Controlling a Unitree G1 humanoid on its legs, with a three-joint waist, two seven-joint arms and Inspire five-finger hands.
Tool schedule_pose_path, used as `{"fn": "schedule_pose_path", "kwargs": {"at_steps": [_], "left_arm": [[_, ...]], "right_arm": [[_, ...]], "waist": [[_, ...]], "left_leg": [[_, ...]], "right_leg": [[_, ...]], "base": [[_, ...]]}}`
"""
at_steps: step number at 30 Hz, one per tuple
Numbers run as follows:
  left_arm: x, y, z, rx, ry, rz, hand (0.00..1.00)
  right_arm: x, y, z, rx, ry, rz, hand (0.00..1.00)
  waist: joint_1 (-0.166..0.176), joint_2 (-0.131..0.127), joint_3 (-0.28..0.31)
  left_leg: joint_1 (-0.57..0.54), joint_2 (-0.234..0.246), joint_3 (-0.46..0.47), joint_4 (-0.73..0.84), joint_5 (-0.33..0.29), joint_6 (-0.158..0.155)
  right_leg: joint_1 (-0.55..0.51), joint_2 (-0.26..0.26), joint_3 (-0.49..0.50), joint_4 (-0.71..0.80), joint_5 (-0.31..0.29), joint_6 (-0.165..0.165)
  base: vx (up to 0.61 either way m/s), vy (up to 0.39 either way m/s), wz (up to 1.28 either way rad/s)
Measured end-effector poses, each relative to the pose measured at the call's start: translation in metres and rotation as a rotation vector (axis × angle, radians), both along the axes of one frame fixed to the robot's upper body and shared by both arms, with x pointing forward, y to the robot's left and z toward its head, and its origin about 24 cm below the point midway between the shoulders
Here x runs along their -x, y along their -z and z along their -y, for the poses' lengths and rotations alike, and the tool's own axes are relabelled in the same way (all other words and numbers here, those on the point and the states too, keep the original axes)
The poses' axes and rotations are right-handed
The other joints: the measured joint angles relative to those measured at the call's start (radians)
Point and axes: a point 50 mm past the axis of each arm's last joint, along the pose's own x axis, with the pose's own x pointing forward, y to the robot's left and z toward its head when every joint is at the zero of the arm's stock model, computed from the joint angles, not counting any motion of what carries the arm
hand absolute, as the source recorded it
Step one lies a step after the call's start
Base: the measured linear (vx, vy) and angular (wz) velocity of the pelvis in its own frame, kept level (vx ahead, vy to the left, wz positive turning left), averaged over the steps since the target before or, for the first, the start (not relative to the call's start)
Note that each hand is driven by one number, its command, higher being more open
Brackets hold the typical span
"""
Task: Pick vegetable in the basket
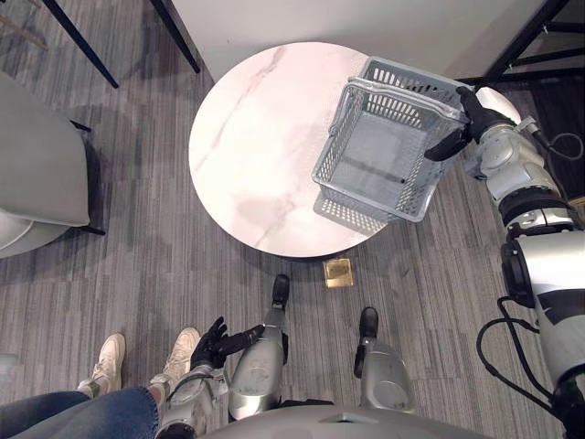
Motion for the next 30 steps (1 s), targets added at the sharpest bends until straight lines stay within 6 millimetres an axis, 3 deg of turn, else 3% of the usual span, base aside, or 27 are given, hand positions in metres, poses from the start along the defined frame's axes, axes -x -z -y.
{"fn": "schedule_pose_path", "kwargs": {"at_steps": [12, 19, 30], "left_arm": [[-0.002, 0.000, 0.001, -0.002, 0.005, 0.003, 1.00], [-0.011, -0.003, 0.004, -0.005, 0.019, 0.018, 1.00], [-0.018, -0.003, 0.006, -0.018, 0.062, 0.019, 1.00]], "right_arm": [[-0.001, 0.000, -0.003, 0.015, -0.018, 0.003, 0.00], [-0.007, 0.007, -0.025, -0.059, -0.076, 0.006, 0.00], [-0.010, 0.014, -0.036, -0.026, -0.121, -0.047, 0.00]], "waist": [[0.008, 0.003, 0.001], [0.017, 0.002, 0.001], [0.018, -0.005, -0.002]], "left_leg": [[0.003, 0.000, -0.002, 0.000, 0.004, 0.000], [0.020, 0.006, -0.004, 0.000, 0.007, 0.000], [0.057, 0.017, -0.017, 0.000, 0.011, -0.007]], "right_leg": [[0.000, 0.000, 0.000, 0.008, 0.000, -0.001], [0.021, 0.001, -0.005, 0.010, 0.000, 0.000], [0.072, 0.011, -0.027, -0.001, 0.002, 0.000]], "base": [[0.00, 0.000, 0.00], [-0.01, -0.015, 0.02], [-0.01, -0.032, 0.04]]}}
